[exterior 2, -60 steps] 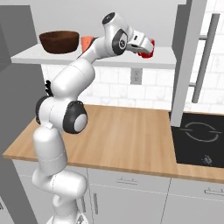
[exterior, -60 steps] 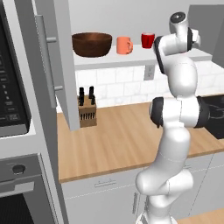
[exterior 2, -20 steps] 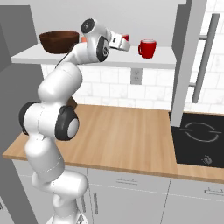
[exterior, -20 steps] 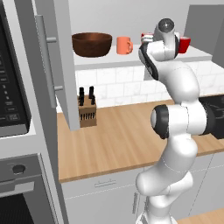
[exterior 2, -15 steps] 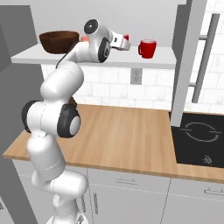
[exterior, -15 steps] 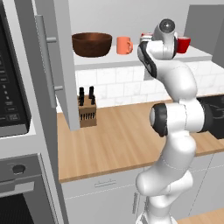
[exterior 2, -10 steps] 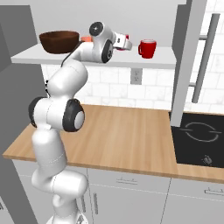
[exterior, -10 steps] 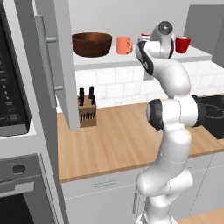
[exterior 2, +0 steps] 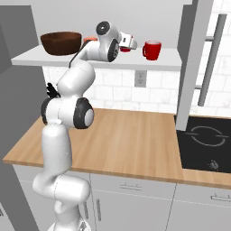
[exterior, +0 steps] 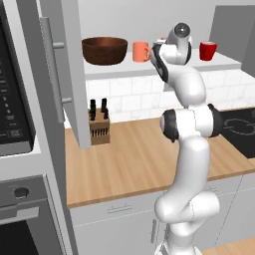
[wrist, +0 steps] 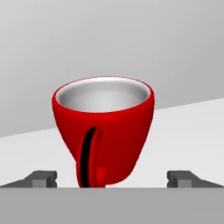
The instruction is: Gather all objects into one cabinet and sort the glasses and bowls to opposite sides.
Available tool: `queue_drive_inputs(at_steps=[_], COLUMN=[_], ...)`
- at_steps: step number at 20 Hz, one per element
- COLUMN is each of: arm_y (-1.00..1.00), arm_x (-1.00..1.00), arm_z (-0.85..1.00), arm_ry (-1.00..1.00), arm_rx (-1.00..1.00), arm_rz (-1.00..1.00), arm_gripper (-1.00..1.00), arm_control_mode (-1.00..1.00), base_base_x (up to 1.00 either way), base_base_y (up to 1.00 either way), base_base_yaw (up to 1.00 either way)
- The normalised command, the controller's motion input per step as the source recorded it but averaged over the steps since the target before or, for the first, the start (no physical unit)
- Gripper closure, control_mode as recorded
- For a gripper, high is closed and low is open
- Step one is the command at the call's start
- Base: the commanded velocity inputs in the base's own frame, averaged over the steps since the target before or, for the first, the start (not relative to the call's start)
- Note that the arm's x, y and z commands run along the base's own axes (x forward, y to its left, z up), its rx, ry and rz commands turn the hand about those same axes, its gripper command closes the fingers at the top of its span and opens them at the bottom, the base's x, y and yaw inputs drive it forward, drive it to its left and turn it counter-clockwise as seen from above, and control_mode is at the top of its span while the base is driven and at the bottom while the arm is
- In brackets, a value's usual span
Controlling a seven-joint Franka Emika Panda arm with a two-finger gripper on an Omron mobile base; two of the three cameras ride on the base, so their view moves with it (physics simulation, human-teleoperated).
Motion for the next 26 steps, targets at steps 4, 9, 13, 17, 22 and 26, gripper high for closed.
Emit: queue_drive_inputs(at_steps=[4,9,13,17,22,26], arm_y=[0.03,0.01,0.00,0.00,0.01,0.00], arm_x=[0.49,0.33,0.14,0.01,0.00,0.00], arm_z=[0.00,0.00,0.00,-0.13,-0.44,-0.51], arm_ry=[0.02,0.01,0.01,0.03,0.02,0.00], arm_rx=[0.00,0.00,0.00,0.00,0.00,0.00], arm_rz=[0.00,0.00,0.00,0.00,0.00,0.00], arm_gripper=[-1.00,-1.00,-1.00,-1.00,1.00,1.00], arm_control_mode=[-1.00,-1.00,-1.00,-1.00,-1.00,-1.00], base_base_x=[0.00,0.00,0.00,0.00,0.00,0.00], base_base_y=[0.00,0.00,0.00,0.00,0.00,0.00], base_base_yaw=[0.00,0.00,0.00,0.00,0.00,0.00])
